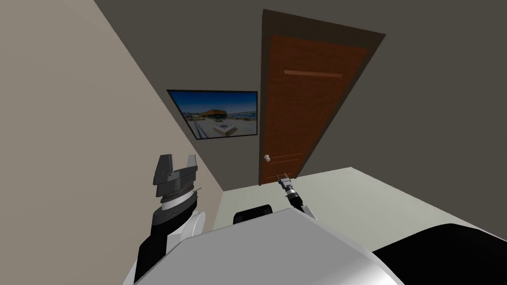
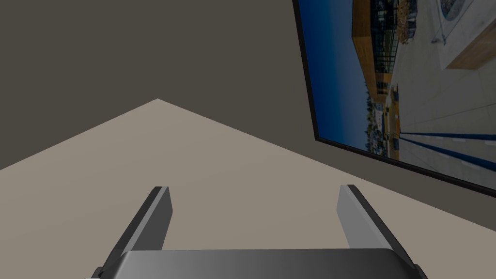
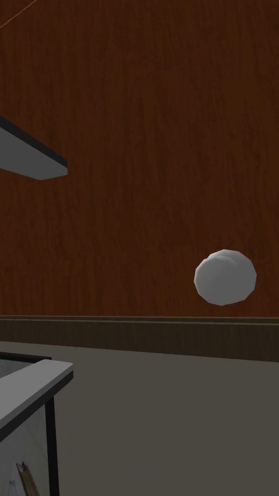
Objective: Pull the door open
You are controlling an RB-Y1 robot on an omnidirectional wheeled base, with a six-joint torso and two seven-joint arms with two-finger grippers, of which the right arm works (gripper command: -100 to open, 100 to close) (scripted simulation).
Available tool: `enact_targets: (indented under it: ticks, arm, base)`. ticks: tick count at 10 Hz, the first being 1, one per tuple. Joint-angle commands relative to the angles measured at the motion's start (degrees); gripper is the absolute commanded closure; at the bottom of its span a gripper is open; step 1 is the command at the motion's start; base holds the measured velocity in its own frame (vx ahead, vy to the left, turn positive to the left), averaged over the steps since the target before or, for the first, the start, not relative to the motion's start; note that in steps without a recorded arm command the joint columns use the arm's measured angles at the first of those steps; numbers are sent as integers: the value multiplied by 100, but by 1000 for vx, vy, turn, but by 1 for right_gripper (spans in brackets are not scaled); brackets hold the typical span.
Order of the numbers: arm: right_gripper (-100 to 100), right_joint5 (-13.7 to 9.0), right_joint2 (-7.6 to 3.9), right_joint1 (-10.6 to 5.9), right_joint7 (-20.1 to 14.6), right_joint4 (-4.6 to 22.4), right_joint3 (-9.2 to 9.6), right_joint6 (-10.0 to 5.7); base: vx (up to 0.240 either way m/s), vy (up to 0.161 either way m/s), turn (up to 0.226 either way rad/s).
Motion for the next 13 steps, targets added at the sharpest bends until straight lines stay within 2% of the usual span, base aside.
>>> enact_targets:
  ticks: [1,5,6,7,9,10,11,13]
  arm:
    - [-100,52,21,-57,153,207,-70,-62]
    - [-100,210,138,-142,494,594,-214,-143]
    - [-100,192,119,-110,422,500,-186,-118]
    - [-100,119,-63,-114,417,637,-290,-199]
    - [-100,38,-204,-116,401,777,-398,-286]
    - [-100,38,-204,-116,401,777,-398,-286]
    - [-100,-30,-297,-118,387,895,-489,-360]
    - [-100,-121,-391,-120,369,1051,-609,-457]
  base:
    - [153,32,35]
    - [166,22,39]
    - [75,16,6]
    - [95,76,149]
    - [191,71,128]
    - [130,21,21]
    - [136,32,101]
    - [205,14,131]
